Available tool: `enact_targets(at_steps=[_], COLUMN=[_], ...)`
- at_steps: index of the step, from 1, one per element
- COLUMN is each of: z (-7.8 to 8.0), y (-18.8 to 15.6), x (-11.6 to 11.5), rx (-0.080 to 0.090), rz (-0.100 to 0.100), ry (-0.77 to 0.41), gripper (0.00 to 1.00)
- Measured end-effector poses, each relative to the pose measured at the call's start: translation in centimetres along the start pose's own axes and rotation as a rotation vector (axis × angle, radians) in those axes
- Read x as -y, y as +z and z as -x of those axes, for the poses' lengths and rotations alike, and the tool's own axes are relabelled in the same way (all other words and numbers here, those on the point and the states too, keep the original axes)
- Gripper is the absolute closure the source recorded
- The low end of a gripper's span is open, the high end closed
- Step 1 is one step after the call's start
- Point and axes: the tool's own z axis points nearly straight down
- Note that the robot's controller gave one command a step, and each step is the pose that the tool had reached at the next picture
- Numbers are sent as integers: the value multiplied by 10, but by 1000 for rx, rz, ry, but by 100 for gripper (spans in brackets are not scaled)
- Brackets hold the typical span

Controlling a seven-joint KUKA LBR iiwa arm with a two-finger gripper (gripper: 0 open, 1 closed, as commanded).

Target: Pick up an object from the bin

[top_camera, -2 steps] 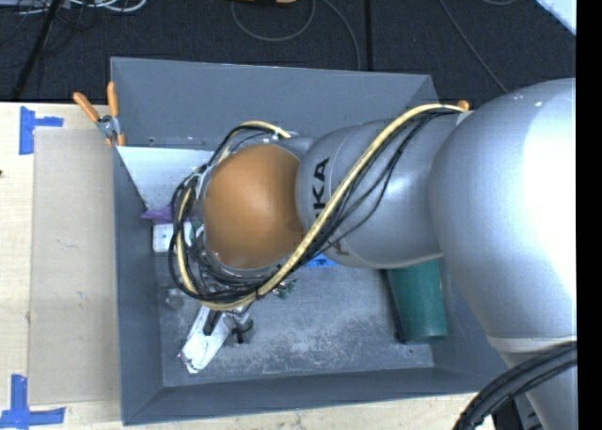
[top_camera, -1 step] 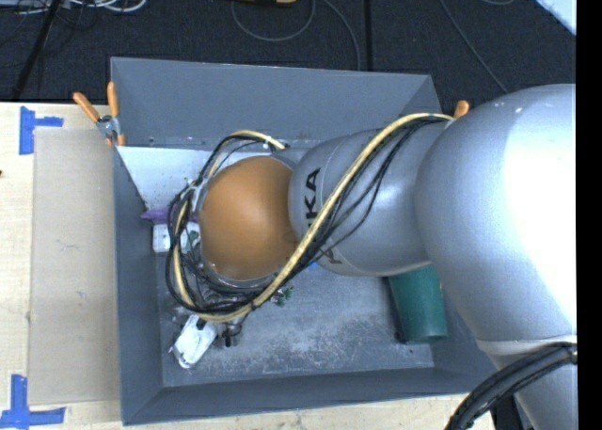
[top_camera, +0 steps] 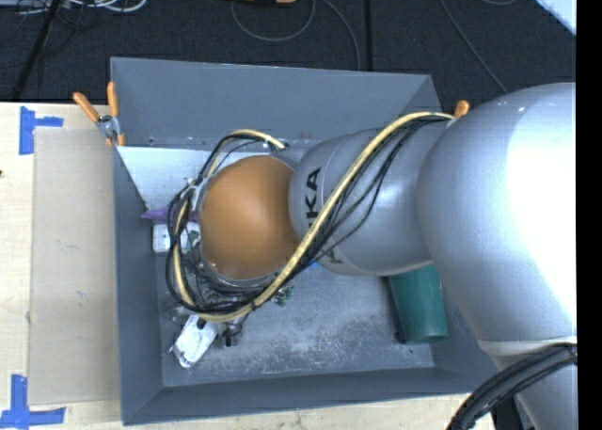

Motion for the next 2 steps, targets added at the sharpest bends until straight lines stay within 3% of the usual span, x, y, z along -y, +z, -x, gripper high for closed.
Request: enact_targets(at_steps=[2], z=[-2], y=[-8], x=[-1], rx=[-6], rz=[4], ry=[3], gripper=[100])
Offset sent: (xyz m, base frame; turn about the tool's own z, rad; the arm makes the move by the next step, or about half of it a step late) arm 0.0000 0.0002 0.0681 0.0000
